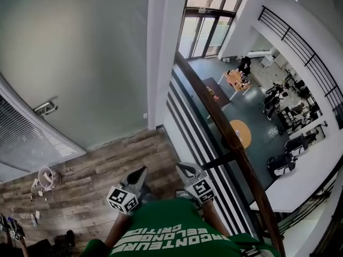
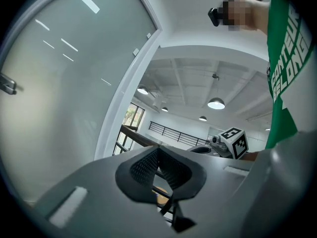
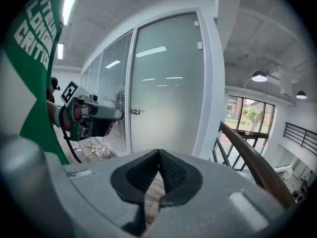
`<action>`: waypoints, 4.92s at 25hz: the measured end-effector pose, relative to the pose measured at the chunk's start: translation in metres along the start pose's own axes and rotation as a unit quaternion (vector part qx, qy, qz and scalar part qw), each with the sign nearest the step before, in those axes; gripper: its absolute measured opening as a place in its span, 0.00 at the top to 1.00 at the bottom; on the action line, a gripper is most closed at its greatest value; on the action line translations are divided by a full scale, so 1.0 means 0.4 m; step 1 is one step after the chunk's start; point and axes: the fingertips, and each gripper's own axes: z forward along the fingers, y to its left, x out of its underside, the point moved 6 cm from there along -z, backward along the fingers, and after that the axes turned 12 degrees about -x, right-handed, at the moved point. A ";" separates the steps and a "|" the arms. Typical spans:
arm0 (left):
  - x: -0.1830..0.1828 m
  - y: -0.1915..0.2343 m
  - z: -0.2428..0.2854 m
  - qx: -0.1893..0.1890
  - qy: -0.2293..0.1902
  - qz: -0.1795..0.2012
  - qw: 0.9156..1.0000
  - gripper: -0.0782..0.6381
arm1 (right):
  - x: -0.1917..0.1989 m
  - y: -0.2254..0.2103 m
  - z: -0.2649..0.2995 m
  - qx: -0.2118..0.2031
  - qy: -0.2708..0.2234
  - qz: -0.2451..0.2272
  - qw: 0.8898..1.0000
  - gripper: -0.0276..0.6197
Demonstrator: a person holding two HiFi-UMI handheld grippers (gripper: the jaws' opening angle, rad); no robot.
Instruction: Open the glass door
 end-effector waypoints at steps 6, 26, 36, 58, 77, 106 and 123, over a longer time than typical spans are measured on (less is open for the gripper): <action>-0.032 0.093 0.033 -0.010 0.008 -0.001 1.000 0.87 | -0.037 -0.031 0.073 0.004 0.004 0.004 1.000 0.97; -0.112 0.261 0.114 -0.119 -0.001 -0.015 0.993 0.87 | -0.152 -0.182 0.329 -0.135 0.029 -0.062 0.988 0.97; -0.185 0.294 0.196 -0.196 -0.029 -0.027 0.980 0.87 | -0.209 -0.352 0.421 -0.196 0.013 -0.075 0.978 0.97; -0.180 0.439 0.067 -0.380 -0.119 -0.097 0.912 0.87 | -0.329 -0.325 0.716 -0.357 0.026 -0.168 0.919 0.97; -0.300 0.894 -0.150 -0.411 -0.145 -0.095 0.895 0.87 | -0.539 -0.094 1.131 -0.388 0.054 -0.229 0.891 0.97; -0.296 1.170 -0.276 -0.437 -0.149 -0.130 0.877 0.87 | -0.636 0.101 1.561 -0.410 0.096 -0.275 0.864 0.97; -0.326 1.329 -0.185 -0.432 -0.087 -0.131 0.888 0.87 | -0.612 0.154 1.709 -0.375 0.154 -0.342 0.848 0.83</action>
